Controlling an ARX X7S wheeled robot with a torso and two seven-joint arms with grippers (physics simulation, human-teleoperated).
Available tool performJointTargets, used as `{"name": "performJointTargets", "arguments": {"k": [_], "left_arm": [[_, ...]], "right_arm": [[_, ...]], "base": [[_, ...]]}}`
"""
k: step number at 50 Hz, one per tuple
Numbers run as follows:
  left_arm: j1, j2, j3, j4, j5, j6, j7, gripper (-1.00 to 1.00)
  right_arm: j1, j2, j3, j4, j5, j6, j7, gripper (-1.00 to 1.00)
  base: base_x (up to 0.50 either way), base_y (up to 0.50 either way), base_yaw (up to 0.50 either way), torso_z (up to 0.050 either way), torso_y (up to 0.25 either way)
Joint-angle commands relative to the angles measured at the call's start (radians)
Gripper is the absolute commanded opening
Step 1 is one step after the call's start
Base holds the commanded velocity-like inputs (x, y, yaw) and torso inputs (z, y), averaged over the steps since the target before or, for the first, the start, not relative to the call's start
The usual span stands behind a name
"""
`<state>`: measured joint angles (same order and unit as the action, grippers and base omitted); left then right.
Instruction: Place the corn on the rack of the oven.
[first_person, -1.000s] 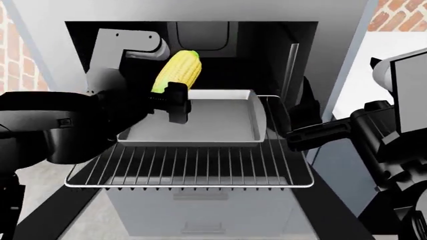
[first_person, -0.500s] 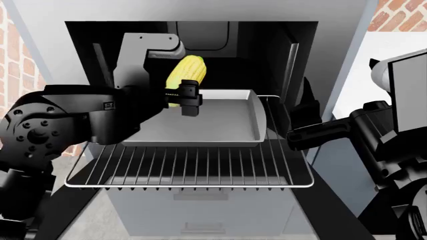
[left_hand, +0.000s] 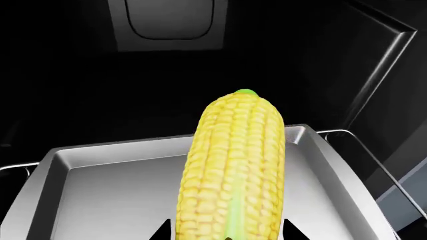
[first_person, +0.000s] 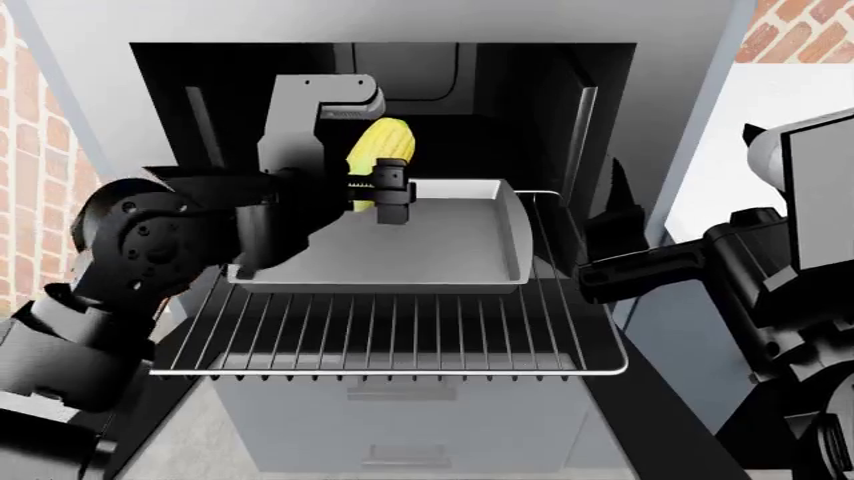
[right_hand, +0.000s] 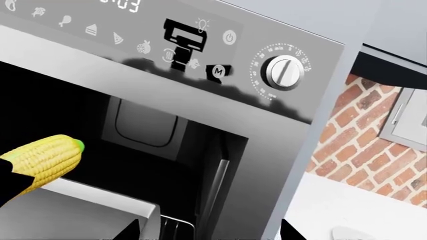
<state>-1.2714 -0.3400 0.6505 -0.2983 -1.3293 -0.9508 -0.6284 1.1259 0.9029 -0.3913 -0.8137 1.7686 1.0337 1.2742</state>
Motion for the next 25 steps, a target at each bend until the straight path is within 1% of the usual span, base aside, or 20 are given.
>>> {"name": "performJointTargets", "arguments": {"k": [1, 4, 12, 25], "left_arm": [[-0.036, 0.048, 0.03, -0.126, 0.073, 0.055, 0.063, -1.0], [-0.048, 0.066, 0.044, -0.176, 0.096, 0.071, 0.085, -1.0], [-0.05, 0.091, 0.071, -0.234, 0.133, 0.096, 0.111, -1.0], [-0.062, 0.119, 0.097, -0.297, 0.158, 0.103, 0.13, -1.0]], "right_arm": [[-0.034, 0.008, 0.01, -0.003, -0.032, -0.011, -0.024, 1.0], [-0.036, 0.008, 0.009, 0.0, -0.038, -0.012, -0.028, 1.0], [-0.077, 0.01, 0.014, -0.002, -0.077, -0.023, -0.054, 1.0], [-0.092, 0.017, 0.018, -0.002, -0.094, -0.032, -0.069, 1.0]], "base": [[0.0, 0.0, 0.0, 0.0, 0.0], [0.0, 0.0, 0.0, 0.0, 0.0], [0.0, 0.0, 0.0, 0.0, 0.001], [0.0, 0.0, 0.0, 0.0, 0.001]]}}
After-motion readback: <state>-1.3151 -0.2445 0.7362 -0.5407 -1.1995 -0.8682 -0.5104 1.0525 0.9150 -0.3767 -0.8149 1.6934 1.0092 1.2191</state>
